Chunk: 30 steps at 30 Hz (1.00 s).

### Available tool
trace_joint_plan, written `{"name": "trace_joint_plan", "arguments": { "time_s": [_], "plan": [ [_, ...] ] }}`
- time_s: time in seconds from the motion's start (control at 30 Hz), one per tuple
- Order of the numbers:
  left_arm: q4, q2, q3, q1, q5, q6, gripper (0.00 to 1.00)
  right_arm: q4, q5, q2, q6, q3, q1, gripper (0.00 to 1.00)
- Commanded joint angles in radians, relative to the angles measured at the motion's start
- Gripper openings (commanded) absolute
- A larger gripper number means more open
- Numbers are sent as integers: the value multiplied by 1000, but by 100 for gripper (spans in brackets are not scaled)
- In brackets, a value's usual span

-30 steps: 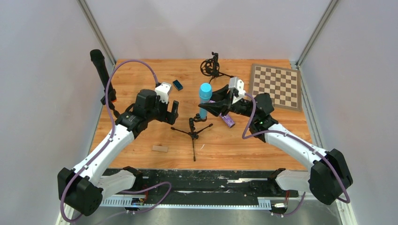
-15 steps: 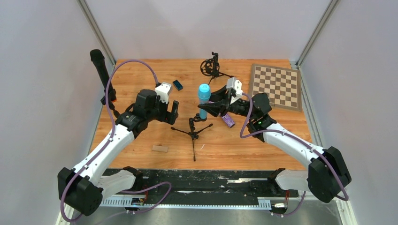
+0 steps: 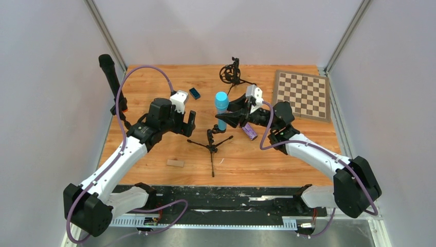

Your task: Attach the microphones to the stand

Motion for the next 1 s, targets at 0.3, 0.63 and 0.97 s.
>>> {"name": "trace_joint_plan", "arguments": {
  "time_s": [0.3, 0.63, 0.97],
  "plan": [
    [2, 1, 24, -3, -3, 14, 100, 140, 117, -21, 106, -117, 4, 0],
    [0, -12, 25, -4, -10, 15, 100, 169, 294, -40, 290, -176, 4, 0],
    [6, -22, 19, -5, -3, 25, 100, 159, 328, -54, 168, -213, 52, 0]
  ]
}}
